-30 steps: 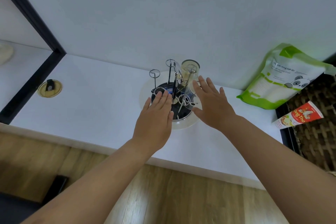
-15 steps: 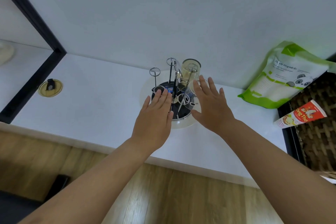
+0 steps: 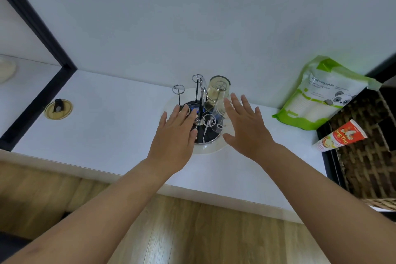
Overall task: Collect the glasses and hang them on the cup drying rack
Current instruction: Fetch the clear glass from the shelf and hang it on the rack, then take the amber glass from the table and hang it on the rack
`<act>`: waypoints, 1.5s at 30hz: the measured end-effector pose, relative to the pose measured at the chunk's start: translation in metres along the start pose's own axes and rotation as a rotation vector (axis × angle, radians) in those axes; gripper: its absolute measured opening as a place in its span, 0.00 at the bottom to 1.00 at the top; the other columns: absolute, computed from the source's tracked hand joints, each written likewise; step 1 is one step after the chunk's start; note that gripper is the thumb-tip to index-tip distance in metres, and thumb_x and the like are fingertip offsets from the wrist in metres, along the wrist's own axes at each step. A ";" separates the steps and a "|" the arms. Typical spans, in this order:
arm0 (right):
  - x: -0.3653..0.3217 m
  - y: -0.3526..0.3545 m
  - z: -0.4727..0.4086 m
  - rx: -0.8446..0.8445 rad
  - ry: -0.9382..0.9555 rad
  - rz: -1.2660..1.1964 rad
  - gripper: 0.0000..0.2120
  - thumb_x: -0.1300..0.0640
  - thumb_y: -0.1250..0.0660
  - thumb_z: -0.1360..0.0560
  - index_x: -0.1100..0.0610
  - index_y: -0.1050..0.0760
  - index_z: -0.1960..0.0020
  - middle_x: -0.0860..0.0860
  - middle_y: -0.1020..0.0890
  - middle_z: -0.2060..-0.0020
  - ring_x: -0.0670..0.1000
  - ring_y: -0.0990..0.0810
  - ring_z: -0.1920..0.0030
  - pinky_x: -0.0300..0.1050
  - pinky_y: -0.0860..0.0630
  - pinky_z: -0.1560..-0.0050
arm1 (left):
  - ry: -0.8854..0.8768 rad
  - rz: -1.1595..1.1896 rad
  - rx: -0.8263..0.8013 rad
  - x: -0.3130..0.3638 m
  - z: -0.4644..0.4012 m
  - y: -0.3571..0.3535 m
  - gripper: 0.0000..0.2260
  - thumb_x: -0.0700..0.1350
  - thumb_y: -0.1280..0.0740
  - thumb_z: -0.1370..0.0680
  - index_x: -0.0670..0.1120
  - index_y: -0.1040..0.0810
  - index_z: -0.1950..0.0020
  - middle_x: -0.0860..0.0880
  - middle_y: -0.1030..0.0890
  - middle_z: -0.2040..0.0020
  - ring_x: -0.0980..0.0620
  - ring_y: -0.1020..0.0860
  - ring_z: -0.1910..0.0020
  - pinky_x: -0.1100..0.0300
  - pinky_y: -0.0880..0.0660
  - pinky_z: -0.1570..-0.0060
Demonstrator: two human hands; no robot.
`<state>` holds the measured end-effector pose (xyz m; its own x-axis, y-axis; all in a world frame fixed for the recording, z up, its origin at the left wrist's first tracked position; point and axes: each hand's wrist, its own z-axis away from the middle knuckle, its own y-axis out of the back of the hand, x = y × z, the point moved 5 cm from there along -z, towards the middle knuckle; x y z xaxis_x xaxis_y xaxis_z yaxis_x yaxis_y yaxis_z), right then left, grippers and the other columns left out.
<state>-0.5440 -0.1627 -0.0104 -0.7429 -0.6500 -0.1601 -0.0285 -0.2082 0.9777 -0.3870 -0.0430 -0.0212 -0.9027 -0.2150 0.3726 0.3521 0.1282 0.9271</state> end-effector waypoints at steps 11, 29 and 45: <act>-0.014 0.156 0.044 0.094 0.012 -0.110 0.44 0.52 0.31 0.23 0.45 0.52 0.15 0.53 0.44 0.17 0.56 0.48 0.17 0.65 0.45 0.21 | -0.072 0.114 0.092 0.063 -0.016 0.149 0.23 0.51 0.43 0.14 0.48 0.37 0.18 0.46 0.35 0.19 0.47 0.40 0.20 0.44 0.45 0.21; -0.034 0.541 0.257 0.570 0.042 -0.230 0.36 0.51 0.33 0.19 0.41 0.46 0.17 0.46 0.36 0.20 0.49 0.37 0.22 0.44 0.39 0.25 | -0.354 0.261 0.348 0.288 0.056 0.537 0.25 0.61 0.47 0.15 0.58 0.41 0.18 0.60 0.38 0.19 0.58 0.41 0.20 0.57 0.43 0.23; -0.059 0.612 0.496 0.882 -0.336 -0.192 0.33 0.48 0.33 0.19 0.42 0.43 0.17 0.45 0.34 0.21 0.48 0.34 0.23 0.41 0.38 0.31 | -0.792 0.506 0.189 0.412 0.140 0.581 0.25 0.62 0.45 0.16 0.59 0.38 0.19 0.59 0.35 0.21 0.59 0.37 0.22 0.58 0.40 0.26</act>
<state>-0.8490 0.1106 0.6649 -0.8220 -0.3901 -0.4150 -0.5605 0.4244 0.7112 -0.5891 0.0788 0.6649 -0.5839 0.6170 0.5276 0.7630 0.1951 0.6163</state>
